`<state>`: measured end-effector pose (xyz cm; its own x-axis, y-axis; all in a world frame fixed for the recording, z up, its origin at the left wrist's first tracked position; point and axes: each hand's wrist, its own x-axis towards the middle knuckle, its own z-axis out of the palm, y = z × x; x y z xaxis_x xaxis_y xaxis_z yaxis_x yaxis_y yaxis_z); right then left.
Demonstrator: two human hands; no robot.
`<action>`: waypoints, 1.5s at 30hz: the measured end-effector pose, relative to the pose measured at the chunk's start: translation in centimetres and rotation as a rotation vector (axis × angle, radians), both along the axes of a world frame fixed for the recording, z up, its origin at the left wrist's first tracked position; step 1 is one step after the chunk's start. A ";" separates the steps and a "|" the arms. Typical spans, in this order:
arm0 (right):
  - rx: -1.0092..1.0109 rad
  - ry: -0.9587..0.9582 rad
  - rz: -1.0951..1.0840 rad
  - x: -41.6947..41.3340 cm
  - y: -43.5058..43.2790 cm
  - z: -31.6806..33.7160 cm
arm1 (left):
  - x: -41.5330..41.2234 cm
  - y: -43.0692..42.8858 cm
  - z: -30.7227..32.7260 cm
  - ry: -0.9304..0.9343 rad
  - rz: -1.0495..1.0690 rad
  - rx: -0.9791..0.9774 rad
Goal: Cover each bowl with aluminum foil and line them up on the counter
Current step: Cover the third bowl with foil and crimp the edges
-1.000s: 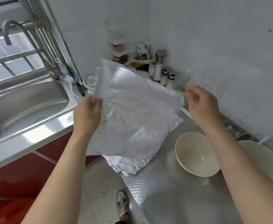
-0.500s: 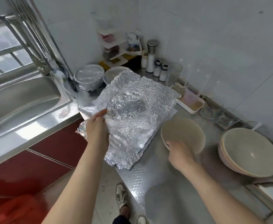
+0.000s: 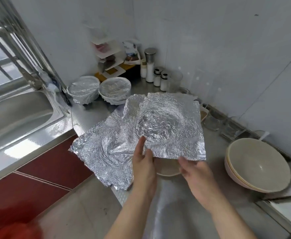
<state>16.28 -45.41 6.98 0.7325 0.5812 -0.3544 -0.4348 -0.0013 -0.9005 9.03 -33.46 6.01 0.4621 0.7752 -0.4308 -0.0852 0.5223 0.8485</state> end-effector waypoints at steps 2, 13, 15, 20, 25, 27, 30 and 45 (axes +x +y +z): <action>0.142 0.284 -0.217 0.1 -0.4 -0.2 | -0.2 -1.2 -0.4 0.043 -0.009 0.043; -0.123 0.284 -0.372 3.2 -3.7 -3.1 | -5.1 3.7 -2.1 0.243 0.273 0.054; -0.068 0.360 -0.357 3.5 -3.7 -3.1 | -5.8 4.0 -2.3 0.252 0.248 0.054; 0.007 0.542 -0.327 4.5 -4.7 -3.9 | -7.0 4.1 -3.3 0.208 0.213 0.009; 0.028 0.560 -0.282 5.0 -5.5 -4.4 | -7.8 4.2 -4.1 0.166 0.109 -0.023; 0.016 0.537 -0.272 5.2 -5.6 -4.5 | -8.1 4.3 -4.0 0.141 0.046 -0.017; -0.012 0.509 -0.274 5.7 -5.8 -4.6 | -8.2 5.6 -3.7 0.211 -0.093 0.021; -0.225 0.469 -0.136 6.1 -5.3 -4.0 | -5.6 10.2 -3.1 0.214 -0.354 0.115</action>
